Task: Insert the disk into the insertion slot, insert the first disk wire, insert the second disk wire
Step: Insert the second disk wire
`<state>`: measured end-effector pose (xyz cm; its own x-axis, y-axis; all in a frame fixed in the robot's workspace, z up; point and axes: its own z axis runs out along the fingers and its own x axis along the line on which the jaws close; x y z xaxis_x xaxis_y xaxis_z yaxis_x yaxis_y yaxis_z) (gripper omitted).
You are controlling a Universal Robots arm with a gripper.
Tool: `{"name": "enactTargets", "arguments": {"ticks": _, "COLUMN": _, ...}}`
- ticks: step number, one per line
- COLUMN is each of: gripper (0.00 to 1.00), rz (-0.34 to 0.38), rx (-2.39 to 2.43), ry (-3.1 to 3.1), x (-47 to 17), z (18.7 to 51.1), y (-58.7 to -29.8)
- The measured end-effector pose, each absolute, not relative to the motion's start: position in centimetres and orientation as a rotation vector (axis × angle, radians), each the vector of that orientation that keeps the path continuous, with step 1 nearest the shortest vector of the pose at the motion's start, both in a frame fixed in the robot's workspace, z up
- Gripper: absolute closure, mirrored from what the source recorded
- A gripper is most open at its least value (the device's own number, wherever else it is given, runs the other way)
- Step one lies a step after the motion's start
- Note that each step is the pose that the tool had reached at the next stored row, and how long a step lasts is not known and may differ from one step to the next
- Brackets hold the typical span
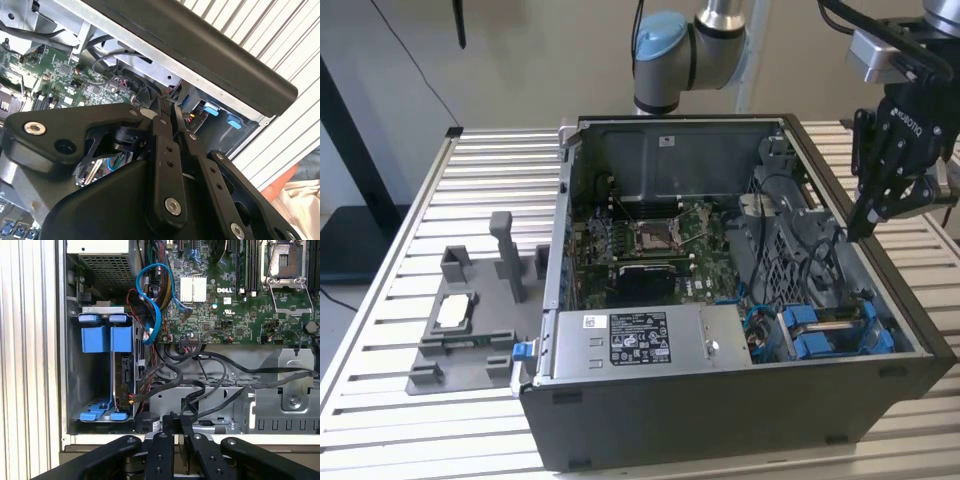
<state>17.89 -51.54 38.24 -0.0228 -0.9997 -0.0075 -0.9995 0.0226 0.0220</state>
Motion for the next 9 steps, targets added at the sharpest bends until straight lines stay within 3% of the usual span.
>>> {"name": "enactTargets", "arguments": {"ticks": 9, "gripper": 0.84, "rz": -0.033, "rx": 2.189, "ry": -2.239, "x": 17.88, "z": 38.36, "y": -51.54}}
